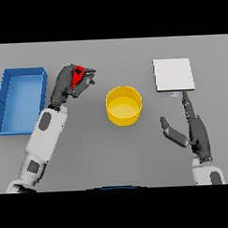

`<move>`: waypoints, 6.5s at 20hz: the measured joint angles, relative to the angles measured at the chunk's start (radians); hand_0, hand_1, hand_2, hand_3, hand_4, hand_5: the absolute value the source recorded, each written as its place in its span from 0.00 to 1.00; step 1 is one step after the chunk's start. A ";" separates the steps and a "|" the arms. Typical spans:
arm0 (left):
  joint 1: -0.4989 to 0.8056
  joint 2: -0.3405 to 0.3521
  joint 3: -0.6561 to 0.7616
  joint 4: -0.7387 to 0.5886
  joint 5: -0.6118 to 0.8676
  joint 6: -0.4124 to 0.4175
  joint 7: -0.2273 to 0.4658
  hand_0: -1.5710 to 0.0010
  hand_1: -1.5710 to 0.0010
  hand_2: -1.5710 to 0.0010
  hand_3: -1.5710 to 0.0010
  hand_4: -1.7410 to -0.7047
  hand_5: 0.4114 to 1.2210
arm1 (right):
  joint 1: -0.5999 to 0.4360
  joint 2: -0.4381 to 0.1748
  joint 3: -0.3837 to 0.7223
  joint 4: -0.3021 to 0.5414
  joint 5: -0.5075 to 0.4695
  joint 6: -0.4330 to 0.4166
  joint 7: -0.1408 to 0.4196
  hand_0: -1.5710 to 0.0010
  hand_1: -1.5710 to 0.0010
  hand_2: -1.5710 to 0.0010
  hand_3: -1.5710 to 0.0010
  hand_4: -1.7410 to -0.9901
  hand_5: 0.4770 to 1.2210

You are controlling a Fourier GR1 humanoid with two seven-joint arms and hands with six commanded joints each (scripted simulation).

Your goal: Pick up the red beaker and tilt it to pour out 1 green nut into yellow bowl. Pick up the yellow bowl and place it on the metallic measuring scale.

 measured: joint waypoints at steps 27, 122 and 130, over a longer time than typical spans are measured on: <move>-0.416 0.206 -0.693 0.103 -0.624 -0.327 0.176 0.00 0.00 0.00 0.10 0.02 1.00 | 0.004 0.038 -0.008 0.012 -0.044 0.004 0.018 1.00 1.00 1.00 1.00 0.60 0.24; 0.044 0.809 -0.464 -0.189 0.483 0.200 0.541 0.99 0.99 0.99 0.99 0.92 0.36 | -0.137 -0.106 0.087 0.038 0.113 0.107 0.014 1.00 1.00 1.00 1.00 0.68 0.31; 0.037 0.798 -0.475 -0.183 0.480 0.194 0.542 1.00 1.00 1.00 1.00 0.92 0.38 | -0.376 -0.287 0.251 0.136 0.387 0.241 0.043 1.00 1.00 1.00 1.00 0.62 0.25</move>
